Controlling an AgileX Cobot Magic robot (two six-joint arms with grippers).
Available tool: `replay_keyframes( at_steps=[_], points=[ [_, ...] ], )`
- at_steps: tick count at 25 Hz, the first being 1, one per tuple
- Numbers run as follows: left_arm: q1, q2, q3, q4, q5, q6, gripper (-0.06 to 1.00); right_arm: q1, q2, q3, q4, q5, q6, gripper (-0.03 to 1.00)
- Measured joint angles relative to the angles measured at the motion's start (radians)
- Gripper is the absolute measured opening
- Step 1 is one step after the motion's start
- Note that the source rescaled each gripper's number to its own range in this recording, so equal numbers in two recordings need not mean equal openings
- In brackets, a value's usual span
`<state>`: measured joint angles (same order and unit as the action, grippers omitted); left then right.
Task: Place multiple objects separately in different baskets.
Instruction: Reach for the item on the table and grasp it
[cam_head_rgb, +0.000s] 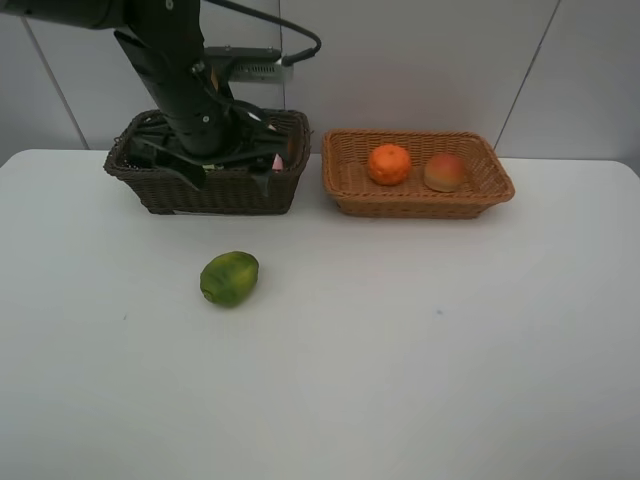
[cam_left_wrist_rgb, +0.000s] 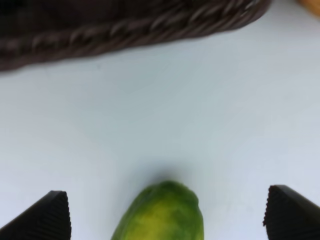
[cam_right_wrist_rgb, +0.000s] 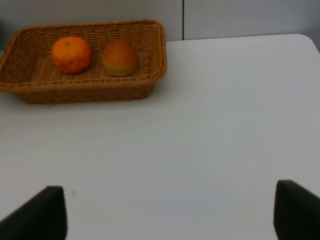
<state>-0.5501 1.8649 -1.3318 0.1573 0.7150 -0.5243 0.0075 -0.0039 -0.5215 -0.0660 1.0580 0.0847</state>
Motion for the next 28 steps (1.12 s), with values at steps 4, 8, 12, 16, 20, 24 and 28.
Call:
replay_keyframes(
  at_steps=[4,8,12,16,20,24,28],
  points=[
    [0.0,0.0,0.087,0.001,-0.061,-0.05,1.0,0.0,0.0,0.0,0.0,0.0,0.0,0.83],
    [0.0,0.0,0.105,-0.007,-0.058,0.016,1.0,0.0,0.0,0.0,0.0,0.0,0.0,0.83],
    [0.0,0.0,0.105,-0.084,-0.015,0.129,1.0,0.0,0.0,0.0,0.0,0.0,0.0,0.83],
    [0.0,-0.001,0.113,-0.138,0.012,0.193,1.0,0.0,0.0,0.0,0.0,0.0,0.0,0.83],
    [0.0,-0.001,0.164,-0.174,0.001,0.225,1.0,0.0,0.0,0.0,0.0,0.0,0.0,0.83],
    [0.0,-0.001,0.183,-0.186,-0.008,0.331,1.0,0.0,0.0,0.0,0.0,0.0,0.0,0.83],
    [0.0,-0.001,0.184,-0.185,-0.042,0.392,1.0,0.0,0.0,0.0,0.0,0.0,0.0,0.83]
  ],
)
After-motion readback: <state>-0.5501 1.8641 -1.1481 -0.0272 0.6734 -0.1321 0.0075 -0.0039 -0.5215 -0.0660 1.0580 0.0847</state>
